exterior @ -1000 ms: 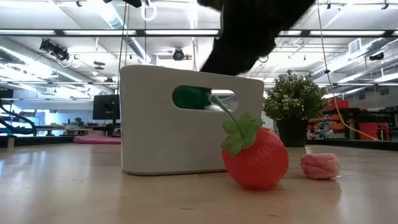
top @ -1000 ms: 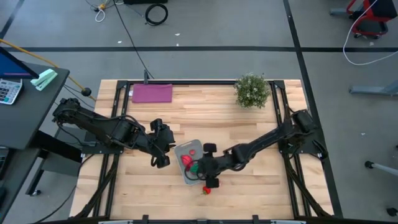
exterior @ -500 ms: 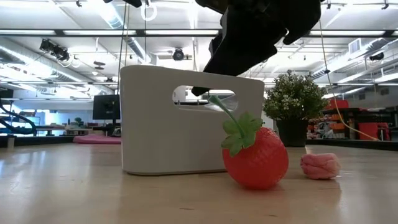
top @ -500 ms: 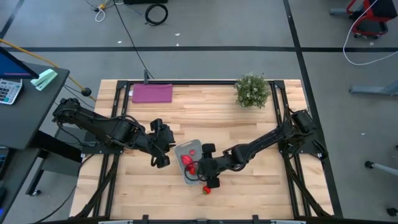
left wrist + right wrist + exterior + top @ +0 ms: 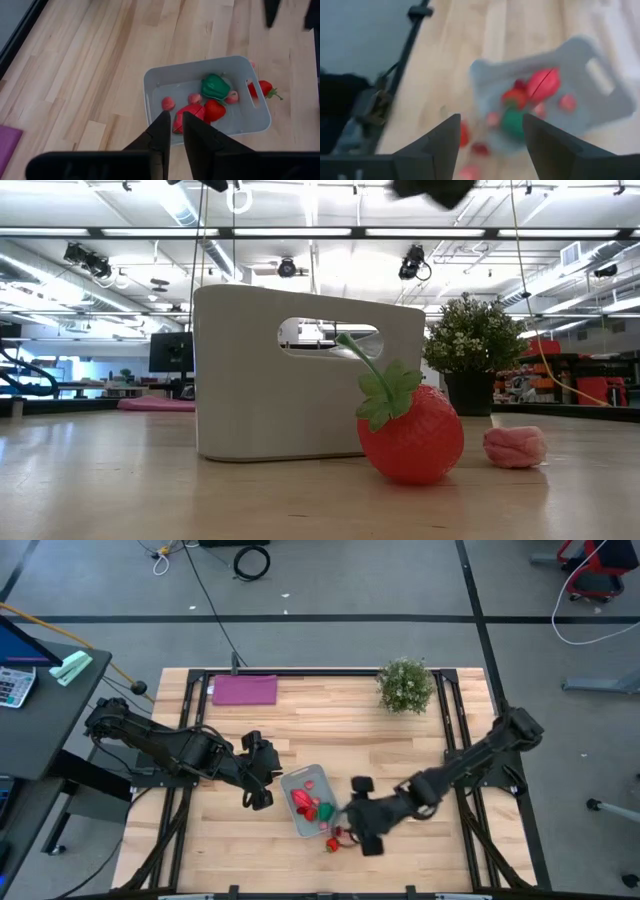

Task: Pick and placing Produce into tupperware
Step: Put the pink peach into the gray bin

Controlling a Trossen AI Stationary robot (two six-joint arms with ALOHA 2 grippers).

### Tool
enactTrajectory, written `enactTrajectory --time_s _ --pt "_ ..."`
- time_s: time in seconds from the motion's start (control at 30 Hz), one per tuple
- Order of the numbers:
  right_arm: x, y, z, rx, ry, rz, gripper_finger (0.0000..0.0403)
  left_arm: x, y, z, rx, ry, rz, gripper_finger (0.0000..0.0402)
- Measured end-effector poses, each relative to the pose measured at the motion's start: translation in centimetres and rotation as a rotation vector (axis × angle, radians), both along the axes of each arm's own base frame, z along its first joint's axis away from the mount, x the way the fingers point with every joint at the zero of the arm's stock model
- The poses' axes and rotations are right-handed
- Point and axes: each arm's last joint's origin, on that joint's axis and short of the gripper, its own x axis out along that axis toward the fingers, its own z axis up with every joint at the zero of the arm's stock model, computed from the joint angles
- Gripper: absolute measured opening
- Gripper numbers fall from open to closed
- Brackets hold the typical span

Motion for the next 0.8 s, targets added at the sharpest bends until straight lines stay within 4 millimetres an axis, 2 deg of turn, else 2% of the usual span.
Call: enactTrajectory --time_s 0.13,0.23,0.33,0.5,0.67,0.8 --pt "-1.6 2.4 -1.1 0.015 0.066 -0.031 0.0215 0.0 0.0 0.0 0.001 0.0 -0.001 0.0051" --pt "-1.7 4.3 -3.6 -0.044 0.1 -0.06 0.0215 0.0 0.0 0.0 0.001 0.0 -0.001 0.0053" --pt "-1.2 5.1 -6.5 -0.097 0.139 -0.107 0.0215 0.0 0.0 0.0 0.001 0.0 -0.001 0.0056" --pt "0.2 4.5 -10.6 -0.13 0.238 -0.185 0.0215 0.0 0.0 0.0 0.0 -0.004 0.0 0.0052" --pt "1.3 3.4 -12.5 -0.044 0.343 -0.236 0.0215 0.0 0.0 0.0 0.0 -0.004 -0.001 0.0048" --pt "1.5 3.2 -13.1 -0.015 0.379 -0.24 0.0215 0.0 0.0 0.0 0.0 -0.003 0.0 0.0052"
